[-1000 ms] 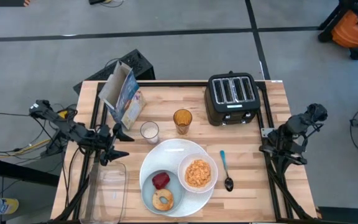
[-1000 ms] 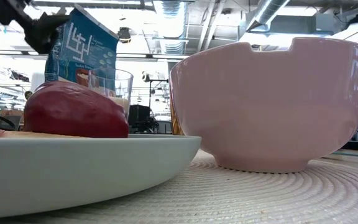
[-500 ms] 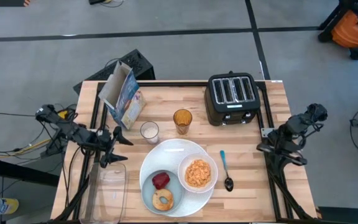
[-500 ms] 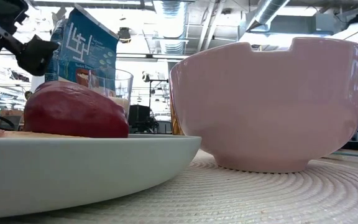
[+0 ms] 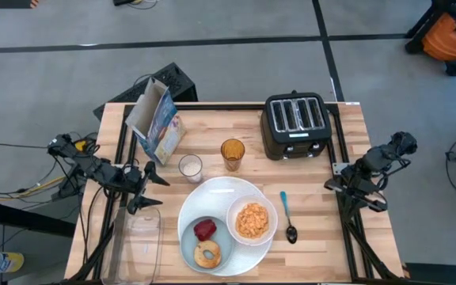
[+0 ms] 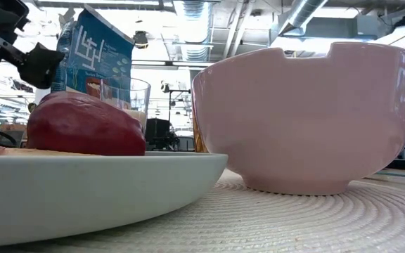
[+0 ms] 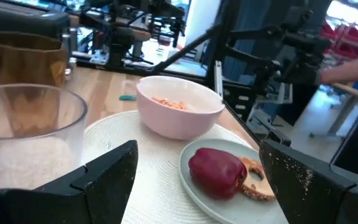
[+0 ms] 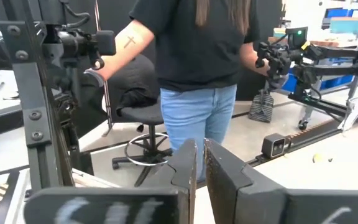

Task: Arrange a breakfast setting
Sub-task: Return to Home Position

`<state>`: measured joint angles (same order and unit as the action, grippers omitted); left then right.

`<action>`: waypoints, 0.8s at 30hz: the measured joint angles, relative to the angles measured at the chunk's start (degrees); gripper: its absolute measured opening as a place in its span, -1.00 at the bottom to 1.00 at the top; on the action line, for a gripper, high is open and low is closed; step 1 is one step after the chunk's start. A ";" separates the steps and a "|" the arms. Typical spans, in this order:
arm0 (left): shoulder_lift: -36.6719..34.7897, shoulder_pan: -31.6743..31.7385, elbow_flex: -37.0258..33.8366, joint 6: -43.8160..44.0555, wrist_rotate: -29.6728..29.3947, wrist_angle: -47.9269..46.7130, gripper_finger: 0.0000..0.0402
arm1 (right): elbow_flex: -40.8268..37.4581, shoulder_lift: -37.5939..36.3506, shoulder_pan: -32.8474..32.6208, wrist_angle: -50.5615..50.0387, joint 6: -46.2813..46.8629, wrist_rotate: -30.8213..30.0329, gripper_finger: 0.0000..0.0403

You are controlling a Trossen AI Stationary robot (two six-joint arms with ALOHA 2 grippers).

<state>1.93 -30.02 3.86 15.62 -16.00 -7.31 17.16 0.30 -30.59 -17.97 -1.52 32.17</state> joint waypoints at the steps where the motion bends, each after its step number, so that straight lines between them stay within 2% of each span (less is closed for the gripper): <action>1: 0.00 0.00 0.00 1.09 -0.67 -0.02 0.61 | -0.01 0.00 0.00 0.14 0.00 -0.05 -0.72; 7: 0.02 0.00 0.07 5.06 -4.23 -0.09 0.61 | 0.01 0.00 0.00 -0.79 0.00 -0.05 -0.72; 14: 0.02 0.00 0.07 1.47 -4.27 -0.11 0.61 | -0.01 0.00 -0.02 -2.24 0.00 -0.46 -0.72; 17: 0.02 0.00 0.07 1.24 -4.19 -0.11 0.61 | 0.00 0.00 -0.01 -1.25 -1.57 -4.43 -0.72; 22: 0.02 0.00 0.07 2.49 -3.96 -0.13 0.61 | -0.01 0.02 0.00 1.88 -14.37 -13.70 -0.72; 24: 0.02 0.00 0.07 2.51 -3.96 -0.13 0.61 | -0.01 0.02 0.00 1.78 -14.67 -15.58 -0.72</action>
<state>1.96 -30.02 3.92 18.13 -19.97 -7.44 17.15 0.32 -30.59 -16.19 -16.19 16.59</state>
